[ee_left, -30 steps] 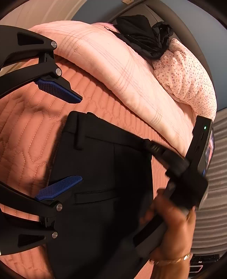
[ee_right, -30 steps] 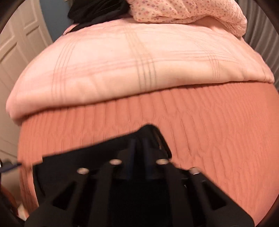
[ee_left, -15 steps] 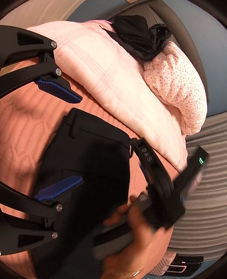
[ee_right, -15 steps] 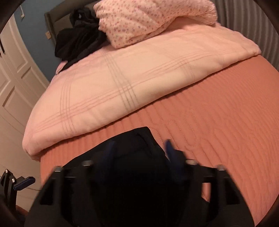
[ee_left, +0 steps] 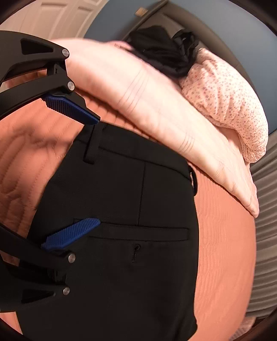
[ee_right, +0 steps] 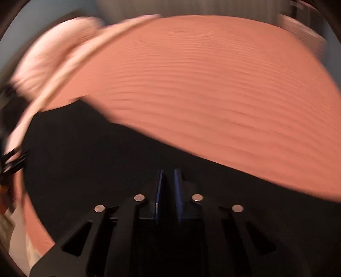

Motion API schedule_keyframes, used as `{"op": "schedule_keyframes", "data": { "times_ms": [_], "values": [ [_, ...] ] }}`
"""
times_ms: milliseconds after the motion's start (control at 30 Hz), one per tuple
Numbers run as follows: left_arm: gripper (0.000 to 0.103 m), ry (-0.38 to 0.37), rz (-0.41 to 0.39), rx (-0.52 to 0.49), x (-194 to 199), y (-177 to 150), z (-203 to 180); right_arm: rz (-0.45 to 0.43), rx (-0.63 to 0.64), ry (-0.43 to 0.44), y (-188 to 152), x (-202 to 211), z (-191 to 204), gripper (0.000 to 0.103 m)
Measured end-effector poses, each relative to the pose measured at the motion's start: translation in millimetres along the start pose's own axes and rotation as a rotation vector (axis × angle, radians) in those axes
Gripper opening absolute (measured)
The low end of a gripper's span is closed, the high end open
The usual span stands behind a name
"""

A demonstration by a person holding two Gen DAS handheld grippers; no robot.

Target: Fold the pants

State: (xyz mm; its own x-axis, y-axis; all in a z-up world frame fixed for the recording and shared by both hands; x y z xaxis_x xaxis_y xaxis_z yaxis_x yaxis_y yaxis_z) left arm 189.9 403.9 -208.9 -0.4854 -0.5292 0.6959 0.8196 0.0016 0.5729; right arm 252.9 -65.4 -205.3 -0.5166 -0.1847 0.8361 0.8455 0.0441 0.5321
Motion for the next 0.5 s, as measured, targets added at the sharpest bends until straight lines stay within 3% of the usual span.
{"op": "schedule_keyframes", "data": {
  "times_ms": [67, 133, 167, 200, 233, 267, 333, 433, 467, 500],
  "values": [
    [0.083, 0.034, -0.049, 0.011, 35, 20, -12, -0.037, -0.099, 0.069, -16, 34, -32, 0.015],
    [0.083, -0.051, -0.101, 0.059, 69, 35, -38, -0.029, -0.042, 0.132, -37, 46, -30, 0.014],
    [0.085, -0.091, -0.107, 0.066, 83, 39, -57, 0.009, 0.048, 0.103, -58, 42, -36, 0.013],
    [0.085, -0.136, -0.107, 0.053, 94, 42, -81, 0.044, 0.104, 0.037, -75, 37, -55, 0.008],
    [0.087, -0.176, -0.101, 0.007, 103, 42, -115, -0.001, 0.061, 0.092, -80, 46, -81, 0.008],
    [0.087, -0.176, -0.089, -0.038, 106, 40, -139, -0.02, -0.009, 0.043, -80, 56, -113, 0.01],
    [0.085, -0.18, -0.057, -0.102, 115, 32, -187, -0.053, -0.145, -0.169, -80, 84, -194, 0.015],
    [0.085, -0.22, -0.103, -0.117, 150, 33, -230, -0.151, -0.347, -0.193, -92, 147, -286, 0.019],
    [0.085, -0.228, -0.126, -0.126, 162, 34, -242, -0.166, -0.358, -0.188, -94, 156, -300, 0.028],
    [0.085, -0.234, -0.137, -0.147, 173, 35, -259, -0.18, -0.358, -0.177, -94, 162, -308, 0.061]
  ]
}}
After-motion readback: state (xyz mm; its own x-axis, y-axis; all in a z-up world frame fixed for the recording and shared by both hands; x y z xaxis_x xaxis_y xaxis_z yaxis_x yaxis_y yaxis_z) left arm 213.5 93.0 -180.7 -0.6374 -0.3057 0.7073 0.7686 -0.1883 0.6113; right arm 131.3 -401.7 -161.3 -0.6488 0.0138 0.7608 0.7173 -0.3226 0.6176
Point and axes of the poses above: each gripper's, at about its wrist camera, not at the fingertips, and x roughly against the way its jaws point, z to its left, y to its top, the point moved 6 cm from there along -x, roughly the way its jaws point, and after that the axes turned 4 degrees about -z, right-handed, at the moved point
